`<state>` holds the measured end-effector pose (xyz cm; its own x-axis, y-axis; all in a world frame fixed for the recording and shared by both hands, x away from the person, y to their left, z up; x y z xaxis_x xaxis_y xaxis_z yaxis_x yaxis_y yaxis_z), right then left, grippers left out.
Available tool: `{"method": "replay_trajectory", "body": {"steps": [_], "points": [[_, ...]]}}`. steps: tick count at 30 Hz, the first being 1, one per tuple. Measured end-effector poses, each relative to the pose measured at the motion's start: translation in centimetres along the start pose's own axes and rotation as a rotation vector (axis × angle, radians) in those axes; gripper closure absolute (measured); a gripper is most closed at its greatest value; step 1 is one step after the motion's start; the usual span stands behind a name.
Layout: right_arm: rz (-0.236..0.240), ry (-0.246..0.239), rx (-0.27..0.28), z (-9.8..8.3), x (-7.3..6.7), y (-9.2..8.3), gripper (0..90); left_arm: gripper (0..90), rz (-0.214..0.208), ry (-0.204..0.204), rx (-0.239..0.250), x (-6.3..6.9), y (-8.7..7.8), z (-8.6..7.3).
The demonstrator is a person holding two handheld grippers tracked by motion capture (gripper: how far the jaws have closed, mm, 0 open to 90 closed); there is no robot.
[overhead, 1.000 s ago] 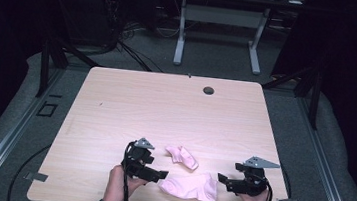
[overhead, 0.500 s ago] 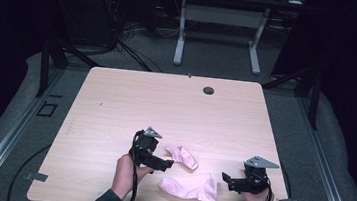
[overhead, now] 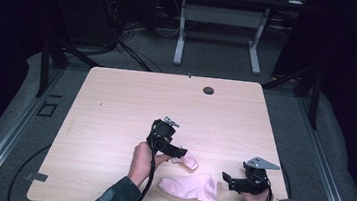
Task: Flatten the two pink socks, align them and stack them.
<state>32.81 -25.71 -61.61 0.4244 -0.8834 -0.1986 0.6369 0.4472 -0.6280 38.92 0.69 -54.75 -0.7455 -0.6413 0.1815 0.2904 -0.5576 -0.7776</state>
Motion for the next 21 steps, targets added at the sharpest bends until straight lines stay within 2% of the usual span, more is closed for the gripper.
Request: {"method": "replay_trajectory", "body": {"steps": [4, 8, 10, 18, 21], "points": [[-0.005, 0.004, 0.001, 0.0, 0.0, 0.1, 6.1, 35.7, -0.003, -0.022, -0.055, -0.3, 1.8, 0.2], [-0.007, 0.002, -0.006, 0.0, 0.0, 0.1, 7.3, 45.5, -0.020, -0.041, -0.093, -0.5, 2.9, -0.1], [-0.009, 0.002, -0.005, 0.0, 0.0, 0.1, 8.9, 53.3, -0.038, -0.046, -0.099, -0.5, 3.3, -0.3], [-0.012, -0.003, -0.005, 0.0, -0.1, 0.2, 12.5, 82.9, -0.060, -0.033, -0.102, -0.3, 4.2, -0.8], [-0.015, -0.007, -0.009, 0.0, -0.1, 0.2, 13.0, 88.2, -0.067, -0.024, -0.091, -0.2, 4.0, -0.8]]}}
Point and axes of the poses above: each handheld gripper's, and its own axes: y roughly forward along the jaws, z roughly out of its top, x roughly to its right, the point moved 5 cm from there along y, roughly forward along the jaws, and after that the axes turned 6 degrees about y, right-handed, at the moved point
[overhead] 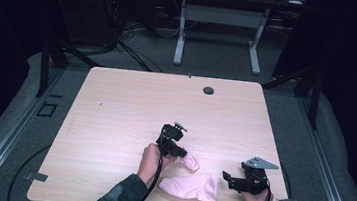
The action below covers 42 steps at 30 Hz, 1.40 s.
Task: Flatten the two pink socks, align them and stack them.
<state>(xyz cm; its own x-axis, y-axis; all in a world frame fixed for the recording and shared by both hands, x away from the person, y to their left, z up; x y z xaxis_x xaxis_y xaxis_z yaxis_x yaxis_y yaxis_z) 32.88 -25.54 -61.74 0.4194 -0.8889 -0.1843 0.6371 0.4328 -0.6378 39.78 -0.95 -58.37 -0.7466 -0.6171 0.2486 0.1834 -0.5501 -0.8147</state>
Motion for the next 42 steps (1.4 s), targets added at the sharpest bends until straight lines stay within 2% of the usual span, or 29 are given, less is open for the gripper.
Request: {"method": "replay_trajectory", "body": {"steps": [4, 6, 9, 12, 17, 20, 23, 26, 29, 32, 34, 37, 39, 42], "points": [[0.011, 0.010, -0.007, 0.0, 0.0, 0.1, 13.6, 88.5, -0.005, 0.024, 0.019, 0.3, -0.8, 0.4], [0.021, 0.014, -0.014, 0.0, 0.1, 0.0, 13.7, 88.5, -0.016, 0.019, 0.038, 0.5, -1.4, 0.7], [0.060, 0.032, -0.008, 0.3, 0.2, -0.2, 14.3, 88.6, -0.037, 0.028, 0.062, 0.7, -2.4, 1.3], [0.121, 0.047, 0.003, 1.0, -0.2, -0.6, 14.8, 88.6, -0.063, 0.027, 0.097, 1.1, -3.5, 2.1], [0.219, -0.006, 0.009, 2.8, -2.3, -1.6, 17.0, 88.6, -0.100, 0.037, 0.143, 2.0, -5.1, 3.5], [0.260, -0.033, 0.015, 4.0, -3.7, -1.4, 18.6, 88.6, -0.113, 0.057, 0.161, 2.7, -5.8, 4.2], [0.270, -0.065, 0.003, 5.0, -4.3, -0.9, 21.2, 88.6, -0.135, 0.074, 0.179, 3.4, -6.5, 4.8], [0.285, -0.072, 0.003, 5.6, -4.7, 0.0, 24.1, 88.6, -0.163, 0.085, 0.196, 4.0, -7.1, 5.3], [0.286, -0.060, 0.011, 6.1, -4.7, 1.1, 31.8, 88.6, -0.202, 0.091, 0.214, 4.4, -7.7, 5.6], [0.261, -0.065, 0.015, 6.5, -4.3, 2.2, 38.9, 88.6, -0.259, 0.088, 0.224, 4.8, -8.0, 5.8], [0.265, -0.062, 0.018, 6.7, -4.2, 2.6, 48.3, 88.6, -0.280, 0.086, 0.229, 4.8, -8.2, 5.8], [0.263, -0.066, 0.016, 6.8, -4.2, 2.7, 70.8, 88.6, -0.280, 0.085, 0.230, 4.6, -8.4, 5.5], [0.256, -0.080, 0.021, 6.8, -4.2, 2.5, 80.0, 88.6, -0.281, 0.082, 0.224, 4.3, -8.3, 5.2], [0.234, -0.098, 0.031, 6.9, -4.2, 2.0, 88.4, 88.5, -0.274, 0.075, 0.212, 3.8, -8.2, 4.7]]}}
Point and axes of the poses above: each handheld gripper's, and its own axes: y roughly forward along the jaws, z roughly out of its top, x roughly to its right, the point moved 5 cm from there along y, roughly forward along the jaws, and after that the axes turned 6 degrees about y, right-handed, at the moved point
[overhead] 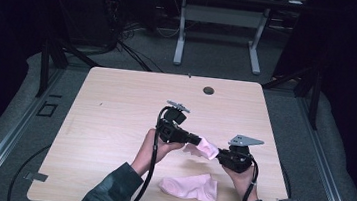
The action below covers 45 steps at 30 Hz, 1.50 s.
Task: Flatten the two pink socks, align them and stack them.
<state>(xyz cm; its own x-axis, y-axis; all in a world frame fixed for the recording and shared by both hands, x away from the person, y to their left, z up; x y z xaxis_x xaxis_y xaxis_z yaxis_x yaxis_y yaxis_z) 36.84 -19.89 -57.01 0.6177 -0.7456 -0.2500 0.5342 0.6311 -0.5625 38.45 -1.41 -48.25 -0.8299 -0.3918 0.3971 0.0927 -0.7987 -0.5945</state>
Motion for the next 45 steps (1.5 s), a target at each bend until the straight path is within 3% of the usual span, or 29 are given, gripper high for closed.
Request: {"method": "replay_trajectory", "body": {"steps": [11, 16, 19, 23, 29, 33, 37, 41, 44, 45], "points": [[-0.165, -0.073, 0.025, 1.1, 0.1, -2.2, 89.8, 88.5, 0.000, -0.055, -0.013, -2.2, -0.3, -2.3], [-0.262, -0.171, -0.002, 1.4, -0.9, -2.5, 89.9, 88.5, -0.002, -0.083, -0.038, -3.2, -0.1, -3.1], [-0.277, -0.213, -0.034, 1.3, -1.6, -2.2, 89.8, 88.4, 0.009, -0.101, -0.067, -4.1, 0.1, -3.8], [-0.242, -0.220, -0.090, 0.7, -2.3, -1.2, 89.8, 88.4, 0.023, -0.130, -0.113, -5.4, 0.2, -4.8], [-0.146, -0.205, -0.189, -0.5, -3.4, 0.4, 88.3, 87.5, 0.047, -0.136, -0.239, -6.9, 0.8, -6.4], [-0.063, -0.170, -0.233, -0.9, -3.8, 1.1, 73.3, 80.7, 0.089, -0.152, -0.273, -8.0, 1.2, -7.1], [0.002, -0.115, -0.209, -0.7, -3.2, 0.5, 61.6, 64.2, 0.129, -0.168, -0.270, -8.7, 1.0, -7.5], [-0.014, -0.076, -0.180, -0.2, -1.8, -0.4, 59.1, 50.8, 0.157, -0.178, -0.257, -8.9, 0.5, -8.1], [-0.044, -0.049, -0.167, 0.3, -0.5, -0.4, 58.8, 47.2, 0.184, -0.176, -0.251, -8.7, 0.3, -8.5], [-0.059, -0.035, -0.160, 0.5, -0.2, -0.2, 58.8, 46.3, 0.215, -0.158, -0.259, -8.5, 0.1, -8.9]]}}
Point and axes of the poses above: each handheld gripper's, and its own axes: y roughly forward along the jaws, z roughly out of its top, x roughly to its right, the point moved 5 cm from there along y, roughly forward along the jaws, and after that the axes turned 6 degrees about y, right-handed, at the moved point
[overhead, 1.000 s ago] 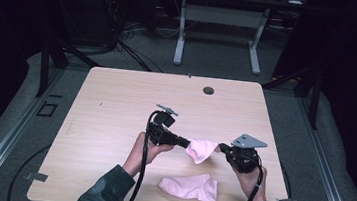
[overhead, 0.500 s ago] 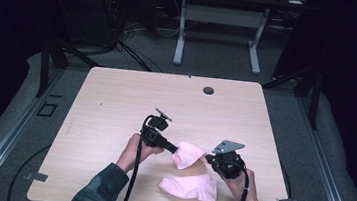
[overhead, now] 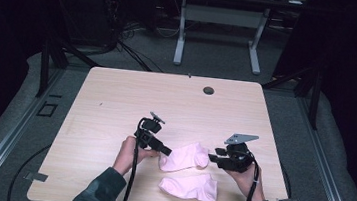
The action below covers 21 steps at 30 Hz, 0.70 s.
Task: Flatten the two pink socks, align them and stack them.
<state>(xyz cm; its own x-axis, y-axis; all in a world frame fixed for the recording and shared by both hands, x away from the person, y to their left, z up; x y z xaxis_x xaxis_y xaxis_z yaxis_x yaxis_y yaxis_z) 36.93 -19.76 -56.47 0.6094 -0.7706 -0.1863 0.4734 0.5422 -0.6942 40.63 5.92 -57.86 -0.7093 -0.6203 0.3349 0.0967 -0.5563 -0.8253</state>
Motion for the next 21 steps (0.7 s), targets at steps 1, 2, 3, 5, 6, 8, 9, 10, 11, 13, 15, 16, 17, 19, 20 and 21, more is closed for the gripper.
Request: {"method": "replay_trajectory", "body": {"steps": [1, 2, 3, 5, 6, 8, 9, 10, 11, 13, 15, 16, 17, 19, 20, 21], "points": [[-0.011, -0.002, -0.006, 0.2, 0.3, 0.2, 58.7, 45.4, 0.011, 0.002, 0.005, 0.1, -0.1, -0.2], [-0.017, 0.000, -0.014, 0.3, 0.5, 0.5, 58.5, 44.4, 0.027, 0.006, 0.012, 0.3, -0.3, -0.4], [-0.013, 0.008, -0.015, 0.5, 0.6, 1.0, 58.5, 44.1, 0.044, 0.011, 0.016, 0.5, -0.4, -0.6], [-0.010, -0.004, -0.043, 0.7, 0.8, 1.9, 58.2, 43.6, 0.067, 0.025, 0.018, 0.9, -0.4, -0.9], [-0.010, -0.010, -0.053, 0.8, 0.8, 2.4, 58.2, 43.4, 0.081, 0.023, 0.024, 1.1, -0.2, -1.0], [-0.015, -0.024, -0.071, 1.0, 0.8, 3.3, 57.8, 43.7, 0.101, 0.029, 0.013, 1.5, 0.2, -1.3], [-0.017, -0.031, -0.080, 1.1, 0.8, 3.7, 57.7, 44.3, 0.112, 0.035, -0.001, 1.6, 0.5, -1.5], [-0.015, -0.039, -0.093, 1.1, 0.8, 4.0, 57.8, 44.4, 0.111, 0.036, -0.002, 1.8, 0.9, -1.6], [-0.016, -0.037, -0.107, 1.1, 0.8, 4.3, 58.3, 46.0, 0.131, 0.049, -0.019, 1.9, 1.2, -1.8], [-0.006, -0.031, -0.117, 1.1, 0.8, 4.9, 61.1, 49.4, 0.142, 0.059, -0.032, 2.1, 1.7, -2.0], [-0.004, -0.030, -0.131, 0.9, 0.9, 5.3, 64.7, 53.7, 0.153, 0.060, -0.032, 2.2, 2.0, -2.1], [-0.004, -0.028, -0.135, 0.8, 0.9, 5.5, 67.6, 55.3, 0.158, 0.066, -0.027, 2.2, 2.1, -2.1], [-0.007, -0.030, -0.138, 0.7, 0.8, 5.5, 69.7, 58.0, 0.166, 0.067, -0.025, 2.2, 2.1, -2.1], [-0.011, -0.045, -0.142, 0.6, 0.7, 5.4, 73.3, 60.5, 0.172, 0.072, -0.029, 2.2, 2.0, -2.2], [-0.013, -0.046, -0.142, 0.5, 0.7, 5.4, 74.4, 62.8, 0.180, 0.073, -0.027, 2.2, 1.9, -2.2], [-0.013, -0.043, -0.138, 0.5, 0.6, 5.4, 74.4, 63.8, 0.189, 0.081, -0.030, 2.2, 1.8, -2.2]]}}
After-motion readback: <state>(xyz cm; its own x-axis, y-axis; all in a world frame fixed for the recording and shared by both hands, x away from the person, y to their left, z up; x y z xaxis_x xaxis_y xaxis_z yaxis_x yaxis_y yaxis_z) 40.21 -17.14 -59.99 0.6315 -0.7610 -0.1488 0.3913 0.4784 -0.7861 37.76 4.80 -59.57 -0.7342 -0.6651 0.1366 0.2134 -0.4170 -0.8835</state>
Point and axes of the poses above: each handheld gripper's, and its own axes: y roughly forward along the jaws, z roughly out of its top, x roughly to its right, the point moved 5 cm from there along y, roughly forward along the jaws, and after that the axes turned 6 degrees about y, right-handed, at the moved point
